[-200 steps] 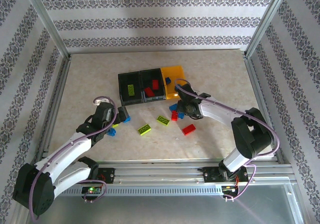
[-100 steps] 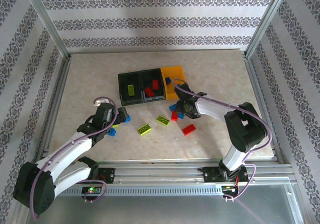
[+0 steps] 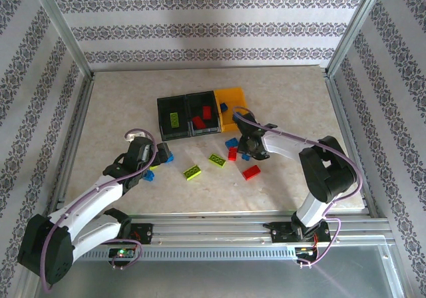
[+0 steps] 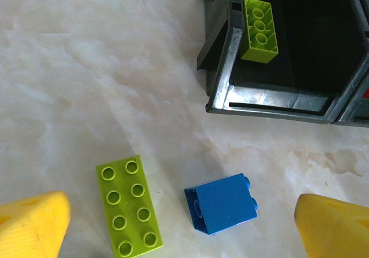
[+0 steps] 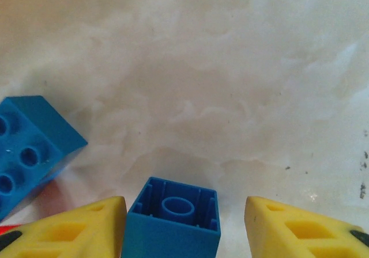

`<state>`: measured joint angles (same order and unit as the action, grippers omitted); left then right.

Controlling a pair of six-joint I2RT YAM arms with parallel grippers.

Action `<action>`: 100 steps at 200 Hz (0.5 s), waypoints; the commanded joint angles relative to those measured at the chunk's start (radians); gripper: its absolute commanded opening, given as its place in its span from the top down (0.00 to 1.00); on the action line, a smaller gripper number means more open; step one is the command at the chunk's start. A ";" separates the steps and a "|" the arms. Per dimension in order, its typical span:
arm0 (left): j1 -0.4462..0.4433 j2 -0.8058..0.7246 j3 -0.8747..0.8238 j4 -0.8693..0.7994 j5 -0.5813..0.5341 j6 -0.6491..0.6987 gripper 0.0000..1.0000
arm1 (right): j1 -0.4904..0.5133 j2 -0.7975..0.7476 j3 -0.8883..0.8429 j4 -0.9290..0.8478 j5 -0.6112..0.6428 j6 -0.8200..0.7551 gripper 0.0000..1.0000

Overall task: Sort the legos into containers by color
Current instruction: Pick up the lego from the center of the table.

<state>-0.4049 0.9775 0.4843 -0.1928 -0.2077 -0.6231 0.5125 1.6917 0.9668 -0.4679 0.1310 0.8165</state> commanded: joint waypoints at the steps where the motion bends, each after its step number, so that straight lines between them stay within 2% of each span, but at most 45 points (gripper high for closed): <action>1: -0.009 0.003 -0.006 0.029 -0.010 -0.017 0.00 | -0.003 -0.015 -0.016 -0.023 -0.019 0.020 0.43; 39: -0.009 0.009 -0.003 0.035 -0.007 -0.020 0.00 | -0.002 0.020 -0.009 -0.014 -0.031 0.017 0.48; 100: -0.009 0.013 0.002 0.035 -0.012 -0.023 0.00 | 0.003 0.062 0.008 -0.002 -0.046 0.010 0.66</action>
<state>-0.4049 0.9878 0.4843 -0.1921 -0.2073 -0.6308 0.5125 1.7203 0.9668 -0.4740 0.1062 0.8158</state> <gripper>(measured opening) 0.995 0.372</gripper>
